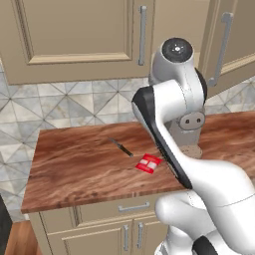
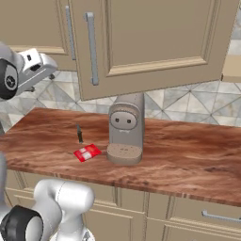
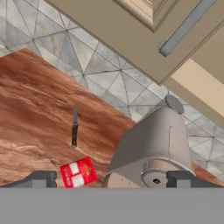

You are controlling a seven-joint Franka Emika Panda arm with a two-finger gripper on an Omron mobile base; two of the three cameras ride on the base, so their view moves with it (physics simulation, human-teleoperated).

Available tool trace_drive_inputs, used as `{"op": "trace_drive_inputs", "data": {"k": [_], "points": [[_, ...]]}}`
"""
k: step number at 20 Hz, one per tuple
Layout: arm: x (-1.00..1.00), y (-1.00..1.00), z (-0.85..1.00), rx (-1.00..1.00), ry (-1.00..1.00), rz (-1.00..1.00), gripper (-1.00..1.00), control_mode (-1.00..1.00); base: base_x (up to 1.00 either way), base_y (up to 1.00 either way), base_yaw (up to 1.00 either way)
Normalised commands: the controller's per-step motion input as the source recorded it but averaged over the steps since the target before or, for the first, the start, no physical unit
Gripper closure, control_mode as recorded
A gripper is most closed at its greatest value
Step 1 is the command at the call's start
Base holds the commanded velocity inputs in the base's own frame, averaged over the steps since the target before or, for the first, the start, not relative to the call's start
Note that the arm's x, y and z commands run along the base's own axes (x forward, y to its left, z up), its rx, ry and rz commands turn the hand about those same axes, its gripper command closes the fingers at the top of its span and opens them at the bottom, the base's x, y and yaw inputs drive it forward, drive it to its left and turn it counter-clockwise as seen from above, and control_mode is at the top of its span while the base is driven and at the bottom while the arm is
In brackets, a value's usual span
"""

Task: Pick the pan from the cabinet and place it on the stove. Then turn on the stove burner for the pan.

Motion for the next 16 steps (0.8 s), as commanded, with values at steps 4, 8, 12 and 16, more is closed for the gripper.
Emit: {"op": "trace_drive_inputs", "data": {"k": [4, 8, 12, 16], "points": [[0.2, 0.0, 0.0, 0.0, 0.01, 0.0, -1.0, -1.0, 0.0, 0.0, 0.0], [0.36, -0.19, -0.06, 0.0, 0.02, 0.0, -1.0, -1.0, 0.0, 0.0, 0.0], [0.32, -0.39, -0.2, -0.03, 0.01, -0.04, -1.0, -1.0, 0.0, 0.0, 0.0], [0.49, -0.09, -0.26, -0.13, 0.04, -0.14, -1.0, -1.0, 0.0, 0.0, 0.0]]}}
